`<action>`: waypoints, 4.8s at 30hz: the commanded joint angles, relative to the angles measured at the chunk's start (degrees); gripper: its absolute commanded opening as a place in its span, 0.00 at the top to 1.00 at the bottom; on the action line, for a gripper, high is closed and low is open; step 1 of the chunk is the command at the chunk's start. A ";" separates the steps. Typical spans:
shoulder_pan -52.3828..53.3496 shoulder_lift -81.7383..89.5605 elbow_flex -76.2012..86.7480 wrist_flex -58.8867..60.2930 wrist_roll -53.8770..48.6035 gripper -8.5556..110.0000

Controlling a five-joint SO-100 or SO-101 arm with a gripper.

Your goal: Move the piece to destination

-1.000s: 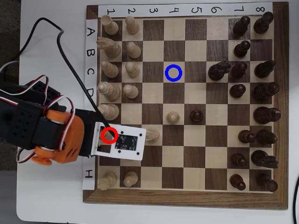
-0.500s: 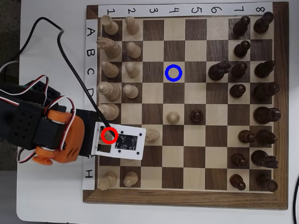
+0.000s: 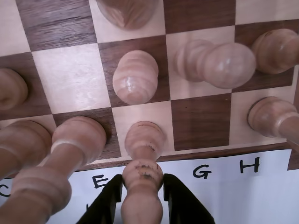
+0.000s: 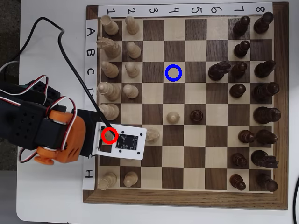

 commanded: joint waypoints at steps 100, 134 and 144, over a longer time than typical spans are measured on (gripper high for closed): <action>-10.55 13.71 -42.19 11.95 1.05 0.93; -32.26 2.11 -38.58 0.70 5.27 0.93; -37.62 -6.42 -38.50 0.97 11.07 0.93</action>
